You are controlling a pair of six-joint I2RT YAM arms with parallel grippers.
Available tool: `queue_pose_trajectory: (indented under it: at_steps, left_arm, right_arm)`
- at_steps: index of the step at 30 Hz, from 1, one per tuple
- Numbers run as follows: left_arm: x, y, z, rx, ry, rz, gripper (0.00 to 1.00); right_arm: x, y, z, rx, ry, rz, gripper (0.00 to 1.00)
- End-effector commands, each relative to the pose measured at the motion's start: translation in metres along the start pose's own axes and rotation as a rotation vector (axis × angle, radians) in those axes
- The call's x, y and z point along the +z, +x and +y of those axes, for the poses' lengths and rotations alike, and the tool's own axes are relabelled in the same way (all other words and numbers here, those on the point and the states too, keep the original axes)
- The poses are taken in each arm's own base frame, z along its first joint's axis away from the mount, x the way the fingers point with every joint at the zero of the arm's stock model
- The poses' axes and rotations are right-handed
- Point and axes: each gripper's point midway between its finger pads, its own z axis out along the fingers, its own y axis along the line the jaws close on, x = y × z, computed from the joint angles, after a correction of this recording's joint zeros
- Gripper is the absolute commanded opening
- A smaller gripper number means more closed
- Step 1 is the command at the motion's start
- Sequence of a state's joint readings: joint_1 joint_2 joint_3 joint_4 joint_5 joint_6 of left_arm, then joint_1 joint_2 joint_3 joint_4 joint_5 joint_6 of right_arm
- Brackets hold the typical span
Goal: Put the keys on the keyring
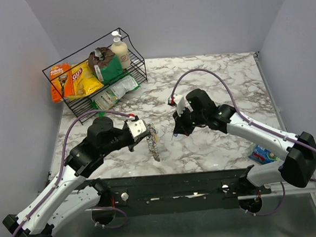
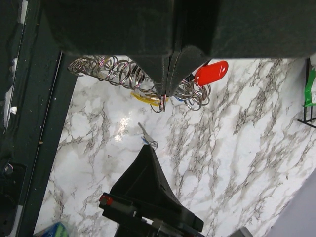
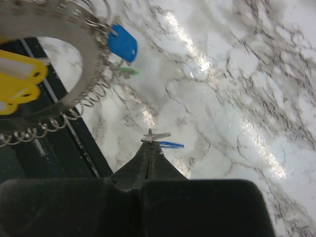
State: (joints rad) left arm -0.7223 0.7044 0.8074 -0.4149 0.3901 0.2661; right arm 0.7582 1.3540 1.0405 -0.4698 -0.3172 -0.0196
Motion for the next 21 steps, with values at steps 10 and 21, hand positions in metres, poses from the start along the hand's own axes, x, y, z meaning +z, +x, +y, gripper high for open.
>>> queue_pose_trajectory:
  at_steps: [10, 21]
  left_arm:
    - [-0.002, -0.012, -0.006, 0.052, 0.031, -0.064, 0.0]
    - [0.001, -0.01, -0.006, 0.041, 0.038, -0.054, 0.0]
  right_arm:
    - [-0.071, -0.083, 0.09, -0.309, -0.43, -0.302, 0.0]
    - [-0.067, -0.098, 0.107, -0.313, -0.445, -0.282, 0.0]
